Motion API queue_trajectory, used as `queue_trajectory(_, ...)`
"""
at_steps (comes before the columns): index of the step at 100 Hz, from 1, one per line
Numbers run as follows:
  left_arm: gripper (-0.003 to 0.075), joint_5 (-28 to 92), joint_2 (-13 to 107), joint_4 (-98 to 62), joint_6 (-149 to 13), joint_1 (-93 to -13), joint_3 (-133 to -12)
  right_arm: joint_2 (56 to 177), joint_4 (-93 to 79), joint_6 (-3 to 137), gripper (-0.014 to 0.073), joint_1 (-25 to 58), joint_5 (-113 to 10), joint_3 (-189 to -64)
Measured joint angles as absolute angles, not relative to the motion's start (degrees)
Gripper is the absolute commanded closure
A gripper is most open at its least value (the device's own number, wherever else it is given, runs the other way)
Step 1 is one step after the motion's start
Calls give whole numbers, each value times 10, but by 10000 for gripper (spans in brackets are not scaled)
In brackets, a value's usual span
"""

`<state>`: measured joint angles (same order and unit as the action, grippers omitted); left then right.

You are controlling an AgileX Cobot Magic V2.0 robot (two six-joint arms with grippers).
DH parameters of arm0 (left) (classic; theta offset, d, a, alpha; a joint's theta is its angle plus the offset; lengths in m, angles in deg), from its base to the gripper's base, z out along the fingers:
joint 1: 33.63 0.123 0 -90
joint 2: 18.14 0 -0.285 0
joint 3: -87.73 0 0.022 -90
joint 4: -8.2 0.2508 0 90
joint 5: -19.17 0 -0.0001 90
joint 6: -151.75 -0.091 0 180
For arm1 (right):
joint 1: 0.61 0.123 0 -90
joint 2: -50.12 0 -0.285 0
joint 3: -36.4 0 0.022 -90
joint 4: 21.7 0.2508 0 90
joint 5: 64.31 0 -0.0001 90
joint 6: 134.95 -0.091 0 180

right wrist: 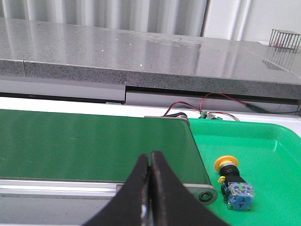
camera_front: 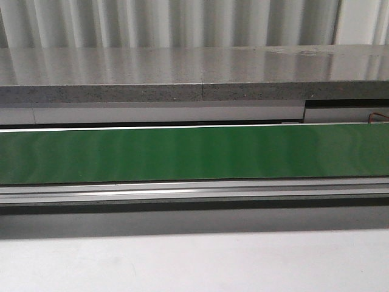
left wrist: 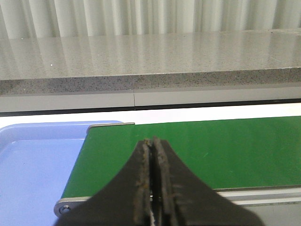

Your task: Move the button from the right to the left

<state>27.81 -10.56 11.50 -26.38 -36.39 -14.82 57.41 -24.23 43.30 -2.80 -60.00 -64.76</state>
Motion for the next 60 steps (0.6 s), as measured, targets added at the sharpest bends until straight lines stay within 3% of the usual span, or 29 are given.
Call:
queue_trajectory(32,741,278,-106,115,-264,-364,-148,584,-247,433,660,-28,-471,-734)
queue_trajectory(60,741,278,-106,115,-264,-364,-148,714,-253,433,660,-28,-308,-870)
